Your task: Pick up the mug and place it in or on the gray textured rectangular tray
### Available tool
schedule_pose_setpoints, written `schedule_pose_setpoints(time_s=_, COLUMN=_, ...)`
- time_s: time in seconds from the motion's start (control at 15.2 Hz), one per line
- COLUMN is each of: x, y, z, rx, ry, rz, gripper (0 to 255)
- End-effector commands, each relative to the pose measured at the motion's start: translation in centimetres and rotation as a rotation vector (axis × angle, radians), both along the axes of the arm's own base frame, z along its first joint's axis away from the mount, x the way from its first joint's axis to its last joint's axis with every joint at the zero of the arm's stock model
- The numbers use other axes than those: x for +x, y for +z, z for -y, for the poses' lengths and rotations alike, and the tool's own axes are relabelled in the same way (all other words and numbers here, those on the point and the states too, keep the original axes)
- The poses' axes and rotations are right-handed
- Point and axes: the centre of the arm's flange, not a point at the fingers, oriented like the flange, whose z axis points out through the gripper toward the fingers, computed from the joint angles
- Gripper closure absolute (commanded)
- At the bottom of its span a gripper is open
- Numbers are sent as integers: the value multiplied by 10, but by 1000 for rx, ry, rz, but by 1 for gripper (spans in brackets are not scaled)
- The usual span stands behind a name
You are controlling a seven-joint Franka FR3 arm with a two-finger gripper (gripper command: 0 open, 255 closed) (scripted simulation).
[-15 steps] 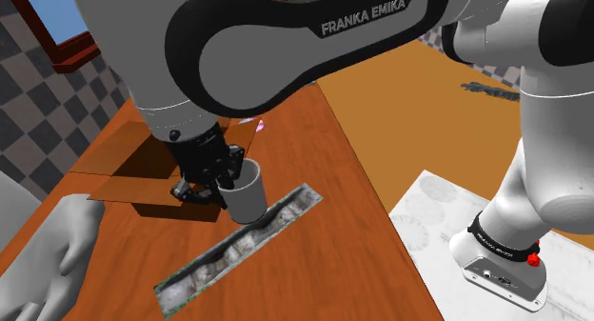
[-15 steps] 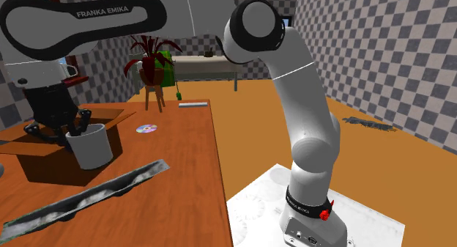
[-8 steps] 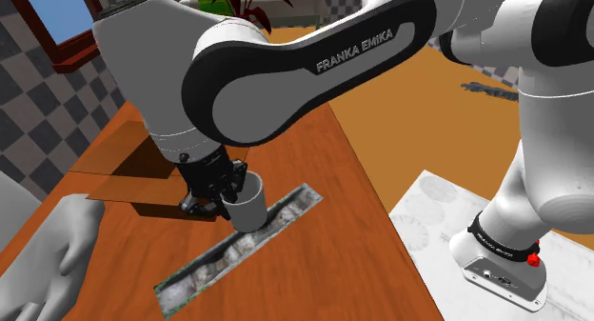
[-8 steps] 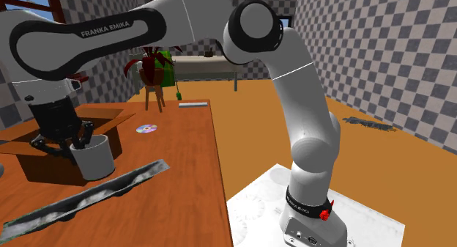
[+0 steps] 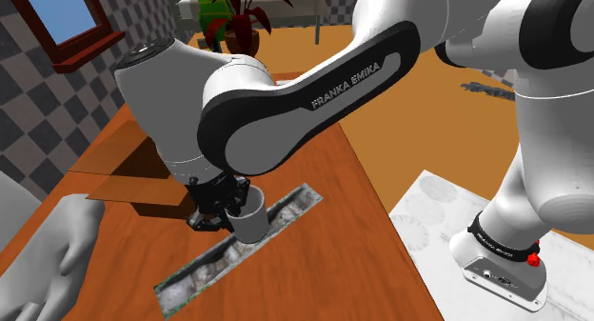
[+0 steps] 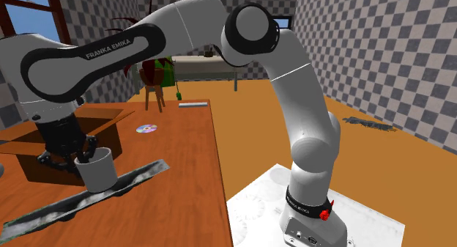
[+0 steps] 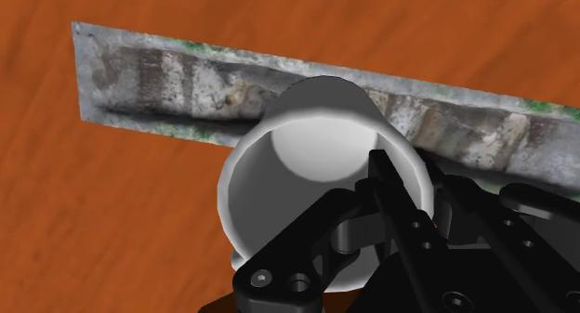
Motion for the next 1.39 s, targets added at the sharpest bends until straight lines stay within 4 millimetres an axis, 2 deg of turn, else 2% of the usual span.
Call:
schedule_pose_setpoints(time_s=0.0, x=-1, y=-5, z=0, rx=1, ry=0, rz=0, gripper=255)
schedule_pose_setpoints(time_s=0.46, x=-1, y=-5, z=0, rx=1, ry=0, rz=0, gripper=255)
schedule_pose_setpoints(time_s=0.53, x=-1, y=-5, z=0, rx=1, ry=0, rz=0, gripper=0)
schedule_pose_setpoints(time_s=0.86, x=-1, y=-5, z=0, rx=1, ry=0, rz=0, gripper=0)
schedule_pose_setpoints(time_s=1.12, x=2, y=45, z=-4, rx=0, ry=0, rz=0, gripper=0)
schedule_pose_setpoints(time_s=1.32, x=2, y=45, z=-4, rx=1, ry=0, rz=0, gripper=0)
